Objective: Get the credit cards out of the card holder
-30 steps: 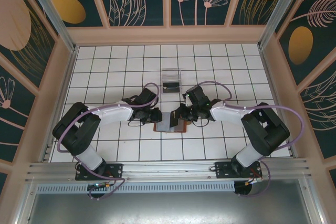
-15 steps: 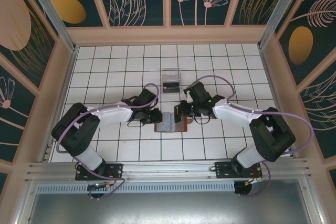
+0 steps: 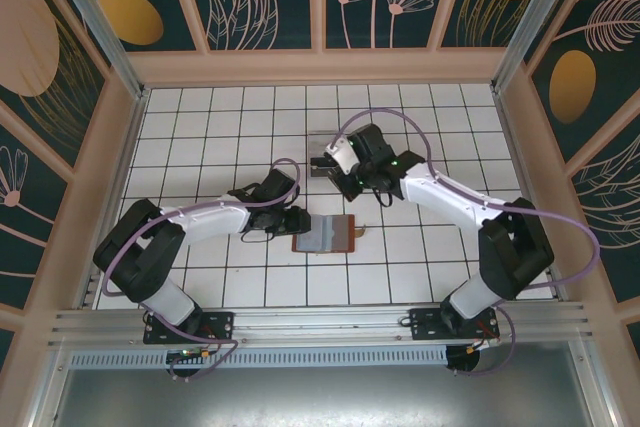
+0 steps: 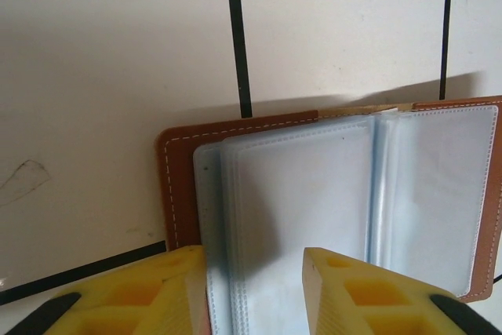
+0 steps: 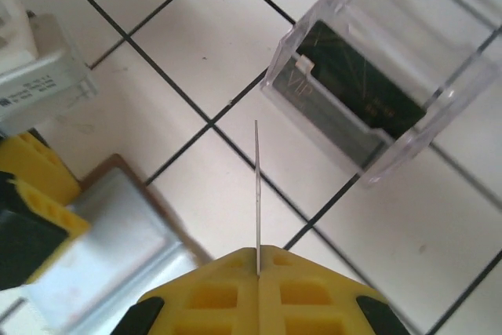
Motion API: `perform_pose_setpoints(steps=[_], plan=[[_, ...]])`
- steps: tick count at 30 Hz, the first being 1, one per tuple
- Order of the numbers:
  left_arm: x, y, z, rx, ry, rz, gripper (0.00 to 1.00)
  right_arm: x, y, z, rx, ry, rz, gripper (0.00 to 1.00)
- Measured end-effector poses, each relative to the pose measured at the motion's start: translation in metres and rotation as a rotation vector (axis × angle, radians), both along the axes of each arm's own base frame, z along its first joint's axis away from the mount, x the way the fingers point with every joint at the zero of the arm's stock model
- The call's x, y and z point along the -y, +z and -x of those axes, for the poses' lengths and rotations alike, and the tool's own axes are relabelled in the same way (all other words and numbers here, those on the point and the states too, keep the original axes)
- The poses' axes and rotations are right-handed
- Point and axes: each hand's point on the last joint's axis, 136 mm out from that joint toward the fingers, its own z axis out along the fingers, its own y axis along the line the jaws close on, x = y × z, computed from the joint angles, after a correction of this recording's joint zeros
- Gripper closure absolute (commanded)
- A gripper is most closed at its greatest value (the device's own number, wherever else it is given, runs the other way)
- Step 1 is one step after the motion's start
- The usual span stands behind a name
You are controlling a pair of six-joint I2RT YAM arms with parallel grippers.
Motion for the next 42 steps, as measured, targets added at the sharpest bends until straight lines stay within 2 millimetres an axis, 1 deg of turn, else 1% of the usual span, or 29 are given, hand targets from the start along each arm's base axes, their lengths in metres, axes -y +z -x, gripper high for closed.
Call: perform_pose_setpoints(steps=[3, 8, 12, 18, 24, 29, 36, 42], plan=[[-0.002, 0.002, -0.001, 0.008, 0.005, -0.006, 0.58, 0.001, -0.006, -0.012, 0.071, 0.116, 0.123, 1.0], [-0.006, 0.002, -0.002, 0.017, 0.016, -0.027, 0.57, 0.009, -0.02, -0.033, 0.101, 0.257, 0.277, 1.0], [-0.01, 0.002, -0.003, 0.023, 0.025, -0.044, 0.57, 0.01, -0.018, -0.048, 0.106, 0.342, 0.341, 1.0], [-0.014, 0.006, -0.005, 0.044, 0.038, -0.057, 0.57, -0.001, -0.007, -0.063, 0.118, 0.458, 0.378, 1.0], [-0.018, 0.013, -0.005, 0.069, 0.051, -0.056, 0.57, -0.01, -0.011, -0.076, 0.094, 0.533, 0.398, 1.0], [-0.022, 0.011, -0.002, 0.068, 0.061, -0.063, 0.57, -0.023, -0.011, -0.089, 0.086, 0.573, 0.394, 1.0], [-0.03, 0.01, 0.005, 0.06, 0.079, -0.07, 0.57, -0.034, -0.015, -0.096, 0.063, 0.608, 0.383, 1.0], [-0.033, 0.011, 0.004, 0.068, 0.089, -0.077, 0.57, -0.033, -0.03, -0.093, 0.023, 0.621, 0.396, 1.0]])
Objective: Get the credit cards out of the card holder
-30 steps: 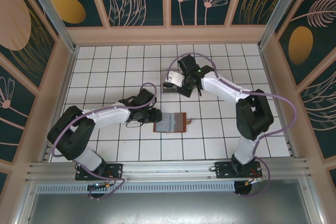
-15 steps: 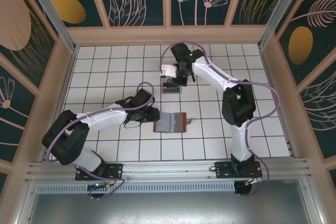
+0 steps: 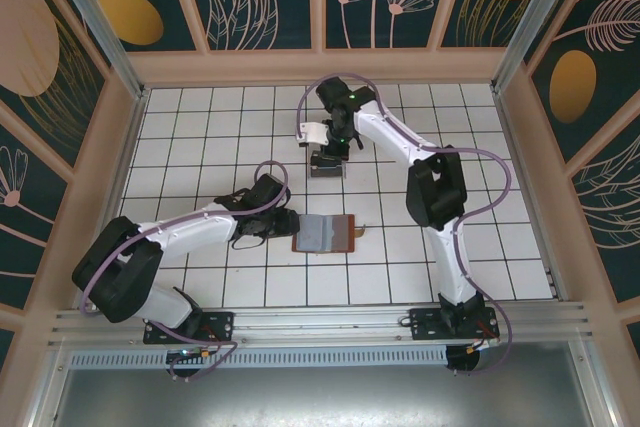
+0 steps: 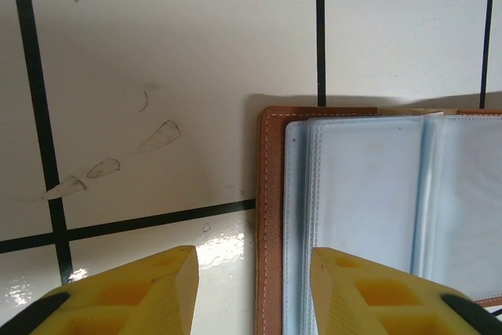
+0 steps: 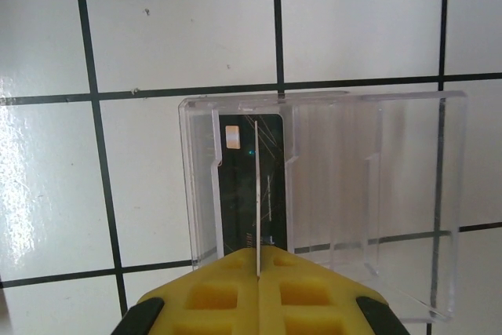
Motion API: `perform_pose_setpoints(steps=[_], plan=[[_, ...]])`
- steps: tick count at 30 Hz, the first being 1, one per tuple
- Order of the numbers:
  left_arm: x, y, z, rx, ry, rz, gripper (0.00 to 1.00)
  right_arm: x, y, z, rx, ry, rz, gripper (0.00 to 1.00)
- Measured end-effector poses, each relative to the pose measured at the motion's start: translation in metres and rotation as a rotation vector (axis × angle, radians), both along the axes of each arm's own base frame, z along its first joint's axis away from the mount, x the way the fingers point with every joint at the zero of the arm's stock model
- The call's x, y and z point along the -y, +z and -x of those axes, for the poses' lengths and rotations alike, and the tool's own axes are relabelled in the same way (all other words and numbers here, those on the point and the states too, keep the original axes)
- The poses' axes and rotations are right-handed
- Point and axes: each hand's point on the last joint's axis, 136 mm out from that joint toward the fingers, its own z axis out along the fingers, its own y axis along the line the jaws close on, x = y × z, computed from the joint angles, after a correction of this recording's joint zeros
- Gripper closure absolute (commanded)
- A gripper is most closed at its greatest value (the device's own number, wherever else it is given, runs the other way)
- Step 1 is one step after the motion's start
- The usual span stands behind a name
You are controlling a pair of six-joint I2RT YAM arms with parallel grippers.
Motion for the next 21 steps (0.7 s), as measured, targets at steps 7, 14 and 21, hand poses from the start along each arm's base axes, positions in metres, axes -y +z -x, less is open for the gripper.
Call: perform_pose_setpoints(steps=[7, 14, 21], plan=[[-0.002, 0.0, 0.001, 0.001, 0.007, -0.004, 0.57, 0.001, -0.016, 0.0, -0.025, 0.002, 0.021, 1.0], [-0.004, 0.001, -0.001, 0.007, 0.016, -0.01, 0.57, -0.004, -0.024, 0.003, -0.042, 0.013, 0.032, 0.84], [-0.005, 0.003, -0.003, 0.019, 0.027, -0.01, 0.57, -0.007, -0.023, -0.007, 0.008, 0.007, 0.033, 0.74]])
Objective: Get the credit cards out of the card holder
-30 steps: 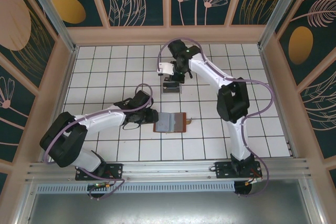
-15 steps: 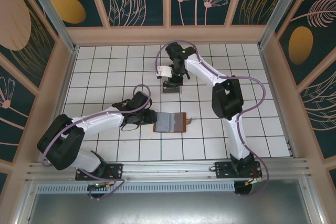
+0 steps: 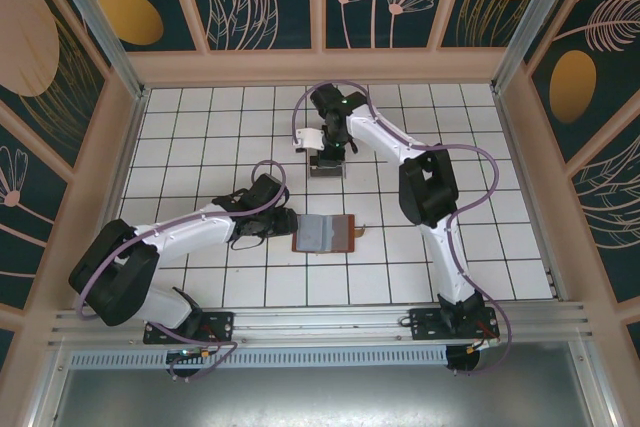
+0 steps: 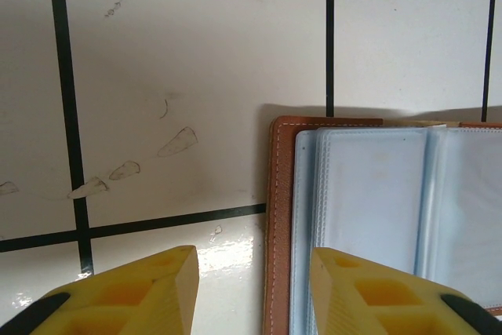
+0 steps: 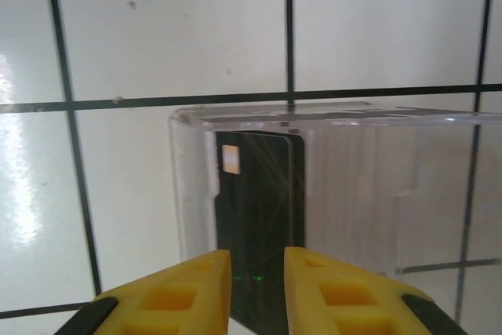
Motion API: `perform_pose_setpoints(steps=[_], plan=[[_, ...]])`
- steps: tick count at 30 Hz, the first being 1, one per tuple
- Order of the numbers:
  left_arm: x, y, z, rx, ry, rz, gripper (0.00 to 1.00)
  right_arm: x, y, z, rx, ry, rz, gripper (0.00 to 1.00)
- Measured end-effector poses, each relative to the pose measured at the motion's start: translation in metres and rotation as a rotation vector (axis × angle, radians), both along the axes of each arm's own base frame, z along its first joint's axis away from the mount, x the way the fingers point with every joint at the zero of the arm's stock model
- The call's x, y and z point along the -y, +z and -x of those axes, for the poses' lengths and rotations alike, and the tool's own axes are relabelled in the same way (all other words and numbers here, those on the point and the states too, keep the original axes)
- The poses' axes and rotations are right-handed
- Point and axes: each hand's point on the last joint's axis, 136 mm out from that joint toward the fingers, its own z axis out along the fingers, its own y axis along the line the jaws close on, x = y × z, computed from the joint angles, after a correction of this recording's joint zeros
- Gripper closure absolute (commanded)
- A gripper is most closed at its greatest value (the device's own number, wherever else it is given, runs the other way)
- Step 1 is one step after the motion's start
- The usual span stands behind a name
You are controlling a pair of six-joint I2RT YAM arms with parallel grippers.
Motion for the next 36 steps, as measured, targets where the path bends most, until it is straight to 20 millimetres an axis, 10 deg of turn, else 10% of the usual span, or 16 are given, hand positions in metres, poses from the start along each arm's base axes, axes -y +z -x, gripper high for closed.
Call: perform_pose_setpoints(steps=[20, 36], plan=[[-0.001, -0.007, 0.001, -0.017, -0.001, -0.015, 0.59, 0.0, 0.034, -0.025, 0.243, -0.183, -0.12, 0.75], [0.006, -0.016, 0.003, -0.051, -0.042, -0.014, 0.71, -0.009, 0.084, 0.048, 0.152, -0.77, -0.497, 0.83]])
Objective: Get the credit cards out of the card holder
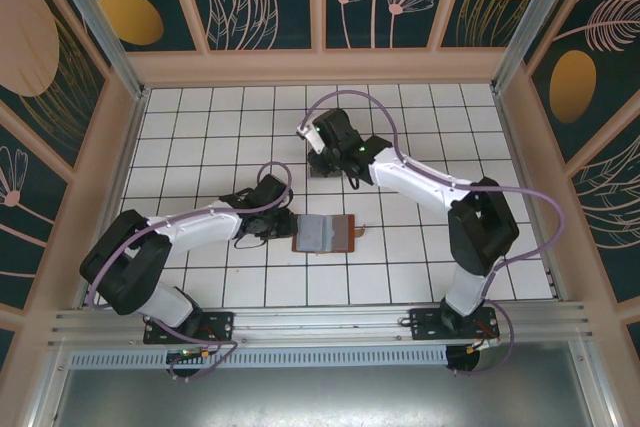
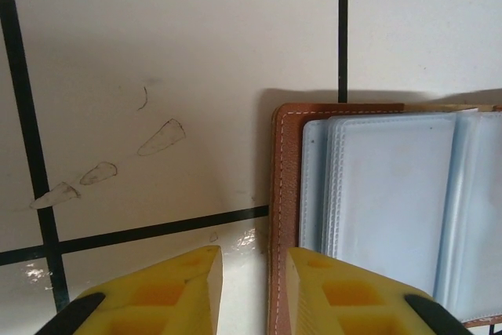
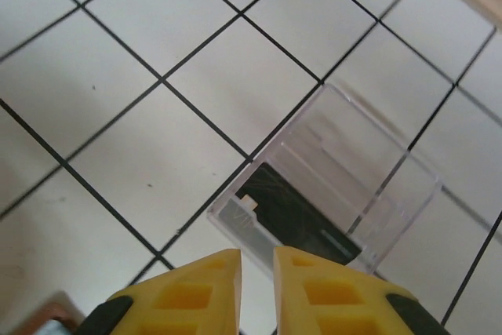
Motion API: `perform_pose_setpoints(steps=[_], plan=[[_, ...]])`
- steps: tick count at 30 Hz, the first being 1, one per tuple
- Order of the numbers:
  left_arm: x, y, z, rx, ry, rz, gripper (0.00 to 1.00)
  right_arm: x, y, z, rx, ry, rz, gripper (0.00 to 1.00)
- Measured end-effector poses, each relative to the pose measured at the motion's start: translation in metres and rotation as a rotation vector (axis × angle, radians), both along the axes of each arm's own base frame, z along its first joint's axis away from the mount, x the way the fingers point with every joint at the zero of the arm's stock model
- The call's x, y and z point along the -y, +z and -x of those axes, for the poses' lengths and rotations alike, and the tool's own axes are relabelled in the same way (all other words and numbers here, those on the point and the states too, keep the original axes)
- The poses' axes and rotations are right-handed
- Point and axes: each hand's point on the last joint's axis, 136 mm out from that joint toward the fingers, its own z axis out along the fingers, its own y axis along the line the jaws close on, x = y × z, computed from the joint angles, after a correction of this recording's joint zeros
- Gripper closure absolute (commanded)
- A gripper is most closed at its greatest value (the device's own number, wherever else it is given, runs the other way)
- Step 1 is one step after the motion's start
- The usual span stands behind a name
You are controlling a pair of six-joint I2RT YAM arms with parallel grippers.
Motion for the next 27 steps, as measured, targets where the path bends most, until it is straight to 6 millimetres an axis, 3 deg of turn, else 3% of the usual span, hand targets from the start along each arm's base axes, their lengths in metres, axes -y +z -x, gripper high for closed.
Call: perform_pose_setpoints(steps=[5, 11, 14, 23, 27], plan=[[0.0, -0.006, 0.003, -0.015, -0.022, -0.009, 0.73, 0.004, 0.0, 0.016, -0.099, -0.185, -0.148, 0.8], [-0.001, -0.012, 0.011, -0.037, -0.039, -0.006, 0.75, -0.014, -0.009, 0.048, -0.253, -0.27, -0.284, 0.76], [-0.003, -0.014, 0.012, -0.038, -0.04, -0.007, 0.74, -0.02, -0.022, 0.066, -0.366, -0.3, -0.341, 0.8], [-0.017, 0.002, 0.005, 0.031, -0.013, -0.019, 0.74, -0.02, -0.072, 0.117, -0.631, -0.415, -0.374, 0.75], [-0.038, 0.011, -0.007, 0.066, 0.046, -0.01, 0.74, -0.033, -0.078, 0.139, -0.709, -0.403, -0.385, 0.74]])
